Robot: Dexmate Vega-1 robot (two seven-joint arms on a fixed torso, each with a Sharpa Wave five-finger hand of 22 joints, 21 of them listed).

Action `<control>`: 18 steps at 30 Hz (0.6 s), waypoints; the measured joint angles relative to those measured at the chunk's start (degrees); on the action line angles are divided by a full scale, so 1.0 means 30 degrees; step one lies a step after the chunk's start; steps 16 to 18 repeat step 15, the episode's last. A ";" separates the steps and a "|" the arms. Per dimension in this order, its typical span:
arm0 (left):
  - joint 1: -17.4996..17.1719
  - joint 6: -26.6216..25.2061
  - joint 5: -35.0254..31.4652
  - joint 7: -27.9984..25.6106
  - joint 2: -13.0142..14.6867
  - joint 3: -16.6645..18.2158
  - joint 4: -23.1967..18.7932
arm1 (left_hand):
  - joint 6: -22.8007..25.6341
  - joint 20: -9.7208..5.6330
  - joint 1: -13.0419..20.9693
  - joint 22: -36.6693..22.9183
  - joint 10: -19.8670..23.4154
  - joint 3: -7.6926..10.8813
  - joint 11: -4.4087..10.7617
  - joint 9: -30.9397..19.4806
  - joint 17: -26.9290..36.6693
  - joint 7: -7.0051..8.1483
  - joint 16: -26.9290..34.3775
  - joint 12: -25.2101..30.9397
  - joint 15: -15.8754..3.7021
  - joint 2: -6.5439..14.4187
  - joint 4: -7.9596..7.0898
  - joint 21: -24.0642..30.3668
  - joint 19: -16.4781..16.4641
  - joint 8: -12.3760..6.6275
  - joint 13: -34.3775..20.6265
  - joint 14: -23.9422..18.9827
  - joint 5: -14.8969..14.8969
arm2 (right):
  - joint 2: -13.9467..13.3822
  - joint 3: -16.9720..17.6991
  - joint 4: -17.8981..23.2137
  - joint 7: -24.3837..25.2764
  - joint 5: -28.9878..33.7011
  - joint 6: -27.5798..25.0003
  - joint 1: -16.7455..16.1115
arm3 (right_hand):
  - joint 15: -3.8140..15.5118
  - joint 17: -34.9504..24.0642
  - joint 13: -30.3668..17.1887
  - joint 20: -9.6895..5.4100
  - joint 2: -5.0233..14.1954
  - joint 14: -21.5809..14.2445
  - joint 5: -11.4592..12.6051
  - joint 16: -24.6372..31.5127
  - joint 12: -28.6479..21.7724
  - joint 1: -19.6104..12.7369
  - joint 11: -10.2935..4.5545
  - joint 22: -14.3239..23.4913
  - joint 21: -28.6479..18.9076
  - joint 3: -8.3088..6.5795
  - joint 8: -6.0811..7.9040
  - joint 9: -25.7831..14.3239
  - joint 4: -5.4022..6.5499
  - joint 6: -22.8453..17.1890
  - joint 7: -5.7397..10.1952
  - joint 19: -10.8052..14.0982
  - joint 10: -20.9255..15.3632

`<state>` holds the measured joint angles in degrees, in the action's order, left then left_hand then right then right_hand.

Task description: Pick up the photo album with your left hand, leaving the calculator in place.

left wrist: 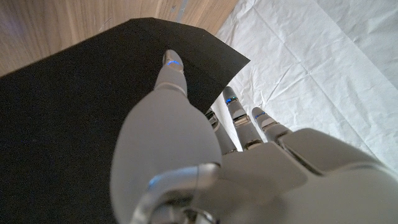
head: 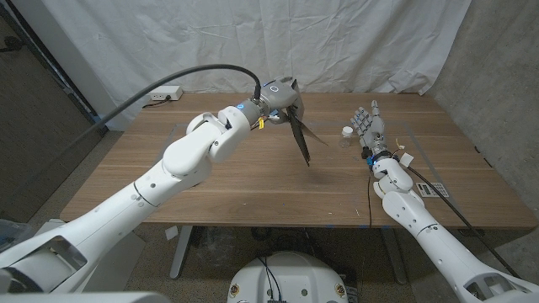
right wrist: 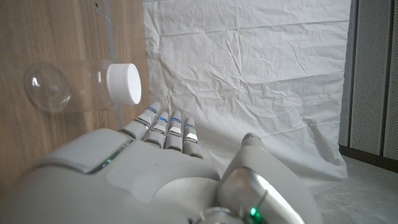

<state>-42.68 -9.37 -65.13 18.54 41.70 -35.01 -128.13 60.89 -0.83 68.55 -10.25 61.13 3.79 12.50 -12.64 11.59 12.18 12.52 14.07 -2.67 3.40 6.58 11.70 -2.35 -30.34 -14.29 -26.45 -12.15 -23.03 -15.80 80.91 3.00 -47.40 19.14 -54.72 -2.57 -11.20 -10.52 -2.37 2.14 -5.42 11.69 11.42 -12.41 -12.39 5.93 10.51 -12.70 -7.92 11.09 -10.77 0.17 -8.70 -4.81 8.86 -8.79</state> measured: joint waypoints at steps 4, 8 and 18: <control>-0.0074 0.0000 0.0186 -0.0158 0.0072 0.0345 -0.0193 | 0.0000 0.0000 0.0000 0.0000 0.0042 0.0000 -0.0041 -0.0006 0.0000 0.0000 0.0000 -0.0036 -0.0001 0.0000 0.0000 0.0000 0.0000 0.0000 0.0000 0.0000 0.0000 | -0.0001 -0.0045 0.0132 0.0184 0.0129 0.0002 -0.0060 | 0.0000 0.0000 0.0000 0.0001 0.0000 0.0000 0.0000 -0.0075 0.0000 0.0000 0.0000 0.0000 0.0000 0.0000 0.0000 0.0000 0.0000 0.0000 0.0000 -0.0001 0.0000; -0.0116 -0.0010 0.0255 -0.0246 0.0108 0.0460 -0.0297 | -0.0002 0.0000 0.0000 0.0001 0.0070 0.0000 -0.0067 -0.0010 -0.0001 0.0000 0.0000 -0.0069 -0.0001 -0.0002 0.0000 0.0000 0.0001 0.0001 0.0001 0.0000 0.0000 | -0.0001 -0.0085 0.0227 0.0261 0.0178 0.0016 -0.0114 | 0.0000 0.0000 0.0000 0.0001 0.0000 0.0000 0.0000 -0.0075 0.0000 0.0000 -0.0001 0.0000 -0.0001 0.0000 0.0000 0.0000 0.0000 0.0000 -0.0001 0.0000 0.0000; -0.0289 -0.0043 0.0694 -0.0529 0.0292 0.0959 -0.0505 | -0.0002 0.0001 0.0001 0.0000 0.0180 0.0000 0.0033 -0.0009 -0.0001 0.0001 0.0000 -0.0077 0.0000 -0.0004 0.0000 0.0000 0.0001 0.0001 0.0010 0.0000 0.0001 | 0.0071 -0.0222 0.0294 0.0494 0.0329 0.0026 -0.0145 | 0.0000 0.0000 0.0000 0.0001 0.0000 -0.0001 0.0000 -0.0075 0.0000 0.0000 0.0000 0.0000 -0.0001 -0.0001 0.0000 0.0000 0.0001 0.0000 0.0000 -0.0001 0.0000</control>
